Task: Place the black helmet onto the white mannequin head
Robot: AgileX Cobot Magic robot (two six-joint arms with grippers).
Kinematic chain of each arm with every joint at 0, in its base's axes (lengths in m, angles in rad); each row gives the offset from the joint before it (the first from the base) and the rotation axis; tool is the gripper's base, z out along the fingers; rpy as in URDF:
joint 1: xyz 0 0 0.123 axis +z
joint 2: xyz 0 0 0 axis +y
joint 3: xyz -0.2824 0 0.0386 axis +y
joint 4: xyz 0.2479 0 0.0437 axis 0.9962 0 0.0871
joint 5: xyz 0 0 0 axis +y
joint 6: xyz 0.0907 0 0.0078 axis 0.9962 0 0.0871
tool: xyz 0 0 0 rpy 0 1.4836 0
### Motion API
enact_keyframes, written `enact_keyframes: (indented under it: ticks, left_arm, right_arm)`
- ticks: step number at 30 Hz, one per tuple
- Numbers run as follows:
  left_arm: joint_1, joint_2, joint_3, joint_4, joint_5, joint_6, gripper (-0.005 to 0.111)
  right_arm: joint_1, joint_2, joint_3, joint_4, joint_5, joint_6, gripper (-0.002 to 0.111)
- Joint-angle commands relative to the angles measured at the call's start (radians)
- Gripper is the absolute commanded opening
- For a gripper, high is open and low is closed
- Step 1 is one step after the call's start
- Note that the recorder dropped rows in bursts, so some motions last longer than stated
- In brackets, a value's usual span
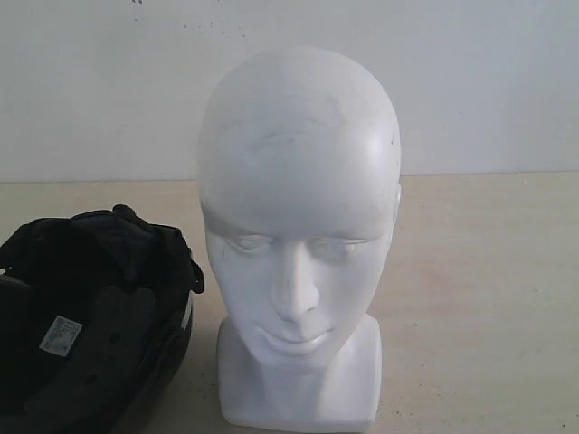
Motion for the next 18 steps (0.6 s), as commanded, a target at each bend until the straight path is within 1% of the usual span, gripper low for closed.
enact_keyframes:
  ticks: [1,3,7,10,13,15,16,18]
  left_arm:
    - [-0.004,0.084,0.013,0.103,-0.031,-0.084,0.004]
    - [-0.004,0.137,0.013,0.126,-0.015,-0.084,0.004]
    - [-0.014,0.21,0.013,0.123,0.001,-0.084,0.004]
    - [-0.086,0.23,0.013,0.138,-0.014,-0.084,0.004]
    - [-0.193,0.234,0.013,0.166,-0.093,-0.101,0.004]
    - [-0.252,0.234,0.013,0.264,-0.167,-0.225,0.004]
    - [-0.271,0.236,0.013,0.322,-0.188,-0.293,0.004]
    - [-0.284,0.251,0.013,0.472,-0.18,-0.438,0.004]
  right_arm:
    - [-0.001,-0.005,-0.001,0.002,-0.005,0.002,0.0]
    - [-0.001,-0.005,-0.001,0.002,-0.005,0.002,0.0]
    - [-0.001,-0.005,-0.001,0.002,-0.005,0.002,0.0]
    - [-0.001,-0.005,-0.001,0.002,-0.005,0.002,0.0]
    - [-0.001,-0.005,-0.001,0.002,-0.005,0.002,0.0]
    - [-0.001,-0.005,-0.001,0.002,-0.005,0.002,0.0]
    - [-0.001,-0.005,-0.001,0.002,-0.005,0.002,0.0]
    - [-0.001,-0.005,-0.001,0.002,-0.005,0.0,0.0]
